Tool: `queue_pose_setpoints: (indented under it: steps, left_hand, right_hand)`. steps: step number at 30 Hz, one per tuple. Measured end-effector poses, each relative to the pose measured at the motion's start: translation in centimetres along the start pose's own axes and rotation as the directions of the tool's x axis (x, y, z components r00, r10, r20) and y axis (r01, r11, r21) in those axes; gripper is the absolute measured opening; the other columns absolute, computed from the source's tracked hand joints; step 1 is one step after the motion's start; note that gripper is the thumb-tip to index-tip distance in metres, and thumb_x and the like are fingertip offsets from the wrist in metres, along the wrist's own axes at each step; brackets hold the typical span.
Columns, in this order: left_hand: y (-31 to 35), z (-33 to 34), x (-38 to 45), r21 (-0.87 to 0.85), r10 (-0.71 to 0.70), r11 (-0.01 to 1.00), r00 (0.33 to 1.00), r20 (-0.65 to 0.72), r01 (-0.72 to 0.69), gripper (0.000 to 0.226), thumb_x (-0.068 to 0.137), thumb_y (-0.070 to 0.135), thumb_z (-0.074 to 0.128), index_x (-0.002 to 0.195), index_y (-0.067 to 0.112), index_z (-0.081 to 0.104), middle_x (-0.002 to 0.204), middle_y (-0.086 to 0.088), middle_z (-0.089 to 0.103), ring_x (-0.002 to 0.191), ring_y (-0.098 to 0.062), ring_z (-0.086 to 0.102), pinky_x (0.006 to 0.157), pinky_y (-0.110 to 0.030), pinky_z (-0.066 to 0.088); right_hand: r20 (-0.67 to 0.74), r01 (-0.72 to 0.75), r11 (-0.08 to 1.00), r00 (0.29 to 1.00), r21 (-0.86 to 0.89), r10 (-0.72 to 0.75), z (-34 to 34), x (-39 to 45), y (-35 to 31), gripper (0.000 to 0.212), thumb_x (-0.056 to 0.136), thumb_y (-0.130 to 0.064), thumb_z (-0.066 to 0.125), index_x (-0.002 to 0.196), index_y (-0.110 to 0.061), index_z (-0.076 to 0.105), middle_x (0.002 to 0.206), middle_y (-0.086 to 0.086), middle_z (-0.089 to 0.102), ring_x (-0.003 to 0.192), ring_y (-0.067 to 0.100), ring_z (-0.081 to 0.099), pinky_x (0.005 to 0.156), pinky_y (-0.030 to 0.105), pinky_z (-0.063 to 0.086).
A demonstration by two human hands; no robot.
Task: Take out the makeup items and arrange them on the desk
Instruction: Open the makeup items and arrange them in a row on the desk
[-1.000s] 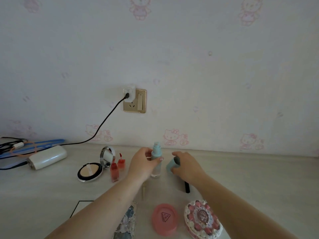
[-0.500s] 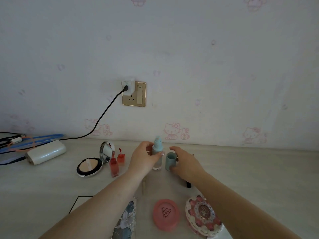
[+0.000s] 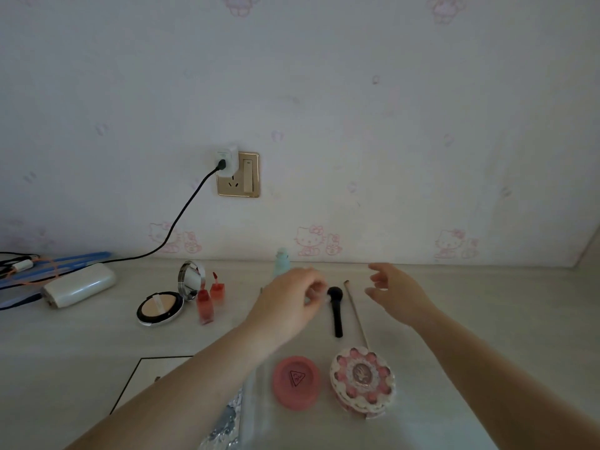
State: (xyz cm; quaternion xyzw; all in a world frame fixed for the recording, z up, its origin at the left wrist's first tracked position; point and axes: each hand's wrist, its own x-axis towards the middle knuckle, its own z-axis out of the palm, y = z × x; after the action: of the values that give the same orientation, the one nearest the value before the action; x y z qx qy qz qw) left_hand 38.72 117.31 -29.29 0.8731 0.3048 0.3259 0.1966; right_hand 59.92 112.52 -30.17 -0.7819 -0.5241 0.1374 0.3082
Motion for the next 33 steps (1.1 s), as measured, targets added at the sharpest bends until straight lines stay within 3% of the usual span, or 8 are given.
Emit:
queue_pose_setpoints:
  steps: [3,8,12,17,23,26,29,33]
  left_hand:
    - [1.0,2.1,1.2,0.208,-0.113,0.977,0.954,0.279,0.054,0.025,0.09,0.024,0.059,0.112,0.015,0.063,0.107,-0.001,0.067,0.096,-0.016,0.063,0.084,-0.03,0.05]
    - [2.6,4.9,3.2,0.517,-0.228,0.856,0.905,0.359,0.011,0.024,0.091,0.027,0.055,0.106,0.008,0.058,0.104,-0.008,0.064,0.094,-0.025,0.062,0.07,-0.032,0.048]
    - [3.2,6.2,4.5,0.662,-0.305,0.749,0.871,0.385,-0.03,0.025,0.09,0.018,0.054,0.112,0.006,0.059,0.112,-0.011,0.064,0.102,-0.027,0.062,0.069,-0.032,0.042]
    - [2.6,7.1,5.0,0.641,-0.306,0.767,0.892,0.333,0.024,0.034,0.086,0.004,0.052,0.12,0.004,0.046,0.118,-0.016,0.059,0.109,-0.032,0.059,0.081,-0.038,0.048]
    - [2.3,7.6,5.1,0.626,-0.295,0.779,0.906,0.305,0.043,0.035,0.088,-0.001,0.046,0.122,0.005,0.042,0.116,-0.015,0.06,0.105,-0.032,0.06,0.074,-0.036,0.046]
    - [2.4,7.5,4.8,0.613,-0.264,0.79,0.917,0.299,0.028,0.029,0.09,0.003,0.046,0.118,0.005,0.043,0.111,-0.014,0.061,0.1,-0.031,0.062,0.068,-0.035,0.043]
    - [2.7,6.6,4.2,0.572,-0.217,0.82,0.938,0.272,0.024,0.025,0.089,0.004,0.045,0.114,0.005,0.044,0.104,-0.013,0.062,0.092,-0.03,0.062,0.063,-0.035,0.043]
    - [3.2,3.9,3.0,0.45,-0.195,0.889,0.956,0.218,0.079,0.021,0.084,0.012,0.052,0.103,0.009,0.045,0.094,-0.009,0.064,0.082,-0.027,0.062,0.063,-0.035,0.046]
  right_hand:
    - [0.064,-0.041,0.994,0.997,-0.097,0.047,0.9,-0.5,0.4,0.053,0.087,-0.025,0.063,0.136,-0.017,0.044,0.123,0.004,0.058,0.109,0.018,0.056,0.091,0.028,0.043]
    - [0.109,-0.087,0.976,0.988,-0.198,0.11,2.8,-0.5,0.3,0.057,0.086,-0.033,0.063,0.137,-0.016,0.042,0.129,0.008,0.053,0.117,0.023,0.054,0.096,0.03,0.042]
    - [0.095,-0.048,0.911,0.991,-0.409,0.095,3.7,-0.4,-0.2,0.037,0.088,-0.032,0.057,0.119,-0.01,0.055,0.123,0.012,0.054,0.113,0.03,0.054,0.091,0.034,0.044]
    - [0.049,-0.065,0.841,0.993,-0.538,0.108,2.7,-0.4,0.1,0.028,0.092,-0.009,0.043,0.118,-0.006,0.055,0.123,0.014,0.05,0.117,0.031,0.051,0.093,0.035,0.043]
    - [0.066,-0.034,0.763,0.993,-0.646,0.1,1.7,-0.4,0.8,0.036,0.094,-0.006,0.04,0.128,-0.008,0.051,0.13,0.014,0.048,0.123,0.03,0.046,0.097,0.035,0.041]
    - [0.068,-0.044,0.755,0.991,-0.655,0.118,1.6,-0.3,0.7,0.035,0.092,-0.006,0.043,0.126,-0.008,0.053,0.128,0.012,0.052,0.121,0.028,0.05,0.092,0.033,0.043]
    - [0.042,-0.08,0.808,0.991,-0.584,0.128,1.1,-0.5,0.6,0.026,0.091,-0.009,0.045,0.115,-0.01,0.054,0.118,0.009,0.058,0.109,0.027,0.057,0.076,0.031,0.041]
    - [-0.042,-0.178,0.951,0.984,-0.251,0.174,-0.8,-1.2,0.6,0.019,0.087,-0.024,0.052,0.103,-0.015,0.054,0.099,0.004,0.061,0.087,0.023,0.055,0.071,0.029,0.042]
